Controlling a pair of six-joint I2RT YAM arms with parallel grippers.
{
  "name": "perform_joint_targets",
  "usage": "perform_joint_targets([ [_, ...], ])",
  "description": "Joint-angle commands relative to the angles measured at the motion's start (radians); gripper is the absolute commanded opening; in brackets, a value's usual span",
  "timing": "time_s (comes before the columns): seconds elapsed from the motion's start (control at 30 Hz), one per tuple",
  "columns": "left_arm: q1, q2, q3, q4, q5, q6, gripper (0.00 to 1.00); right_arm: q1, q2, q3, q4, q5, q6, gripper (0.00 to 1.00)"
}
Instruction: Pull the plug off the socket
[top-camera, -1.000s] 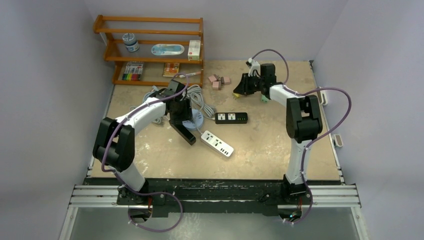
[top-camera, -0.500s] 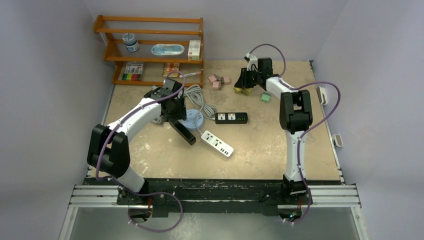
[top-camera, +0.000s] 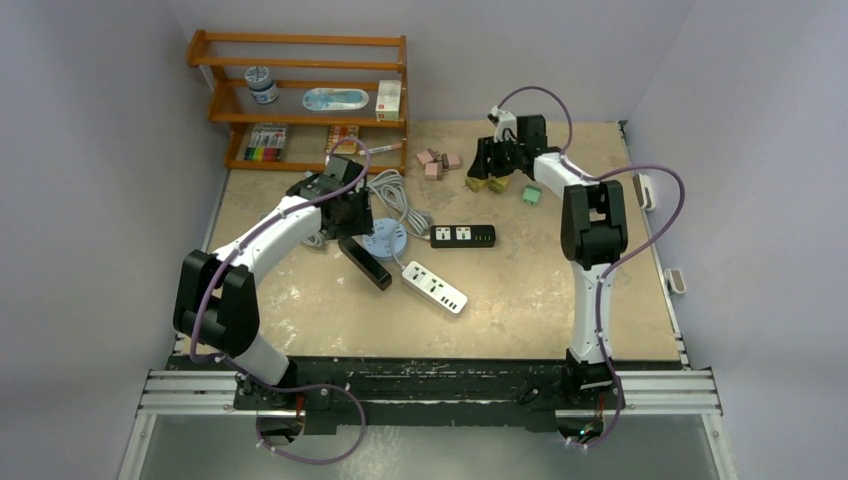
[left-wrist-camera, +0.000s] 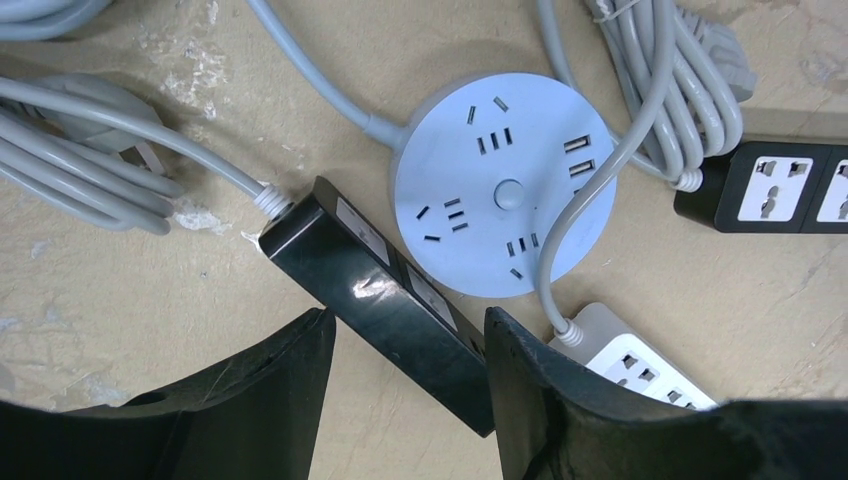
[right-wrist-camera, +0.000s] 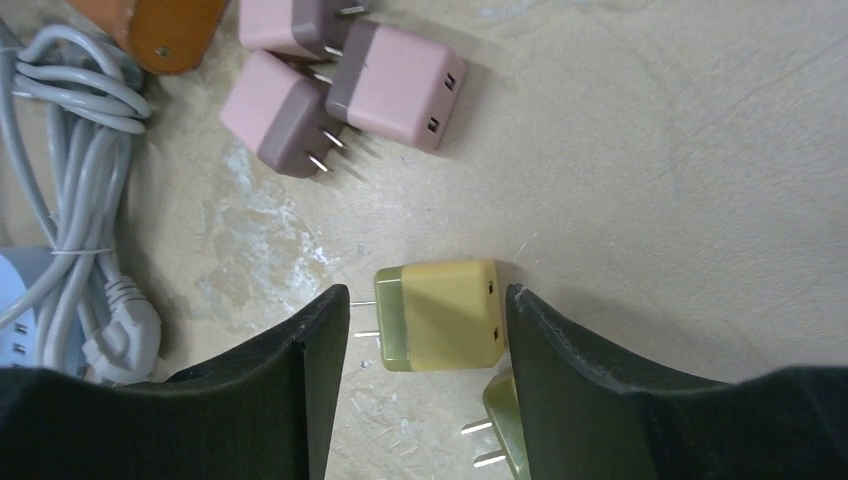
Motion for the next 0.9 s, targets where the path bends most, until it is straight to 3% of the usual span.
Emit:
perform_joint_targets([
  [0.0,0.009,-0.047,0.036,0.063,-0.018,0.001,0.56,-0.001,-0.106,0.049,0.008,-0.020,-0.033,0.61],
  [0.33,0.034,-0.086,0.024,0.186,0.021,-0.009,0.62,-0.001,-0.286,-0.048,0.093,0.013,-0.073,0.64],
  [0.7,0.035,-0.083,0.029,0.188,0.039,-0.005,0.63,0.019,-0.642,-0.527,0.296,0.200,-0.032,0.64],
  [0.87,0.037,-0.091,-0.008,0.184,0.014,-0.005,0.63,0.188,-0.710,-0.648,0.261,0.322,-0.092,0.64],
])
